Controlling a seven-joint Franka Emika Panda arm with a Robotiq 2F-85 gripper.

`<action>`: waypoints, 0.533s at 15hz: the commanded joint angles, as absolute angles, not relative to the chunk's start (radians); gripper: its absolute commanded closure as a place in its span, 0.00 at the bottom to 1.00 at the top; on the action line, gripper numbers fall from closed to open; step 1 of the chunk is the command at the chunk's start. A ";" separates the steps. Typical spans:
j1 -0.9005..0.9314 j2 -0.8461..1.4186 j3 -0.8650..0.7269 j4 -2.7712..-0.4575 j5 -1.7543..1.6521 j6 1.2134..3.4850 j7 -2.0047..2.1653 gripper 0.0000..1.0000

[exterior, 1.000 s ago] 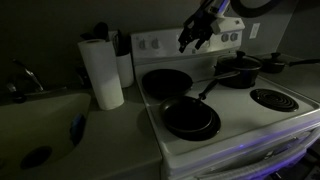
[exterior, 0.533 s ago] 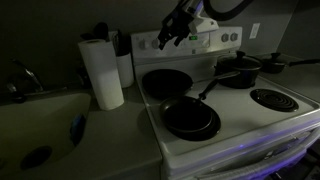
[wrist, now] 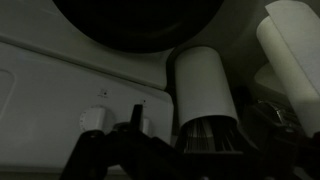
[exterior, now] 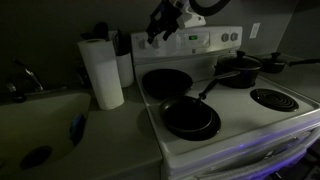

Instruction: Turn the first knob from the left

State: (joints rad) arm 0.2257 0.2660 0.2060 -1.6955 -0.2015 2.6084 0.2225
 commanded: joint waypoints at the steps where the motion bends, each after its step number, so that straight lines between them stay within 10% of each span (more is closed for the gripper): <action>1: 0.252 0.273 0.166 -1.724 -0.195 2.700 0.264 0.00; 8: 0.264 0.410 0.151 -1.642 -0.129 2.911 0.255 0.00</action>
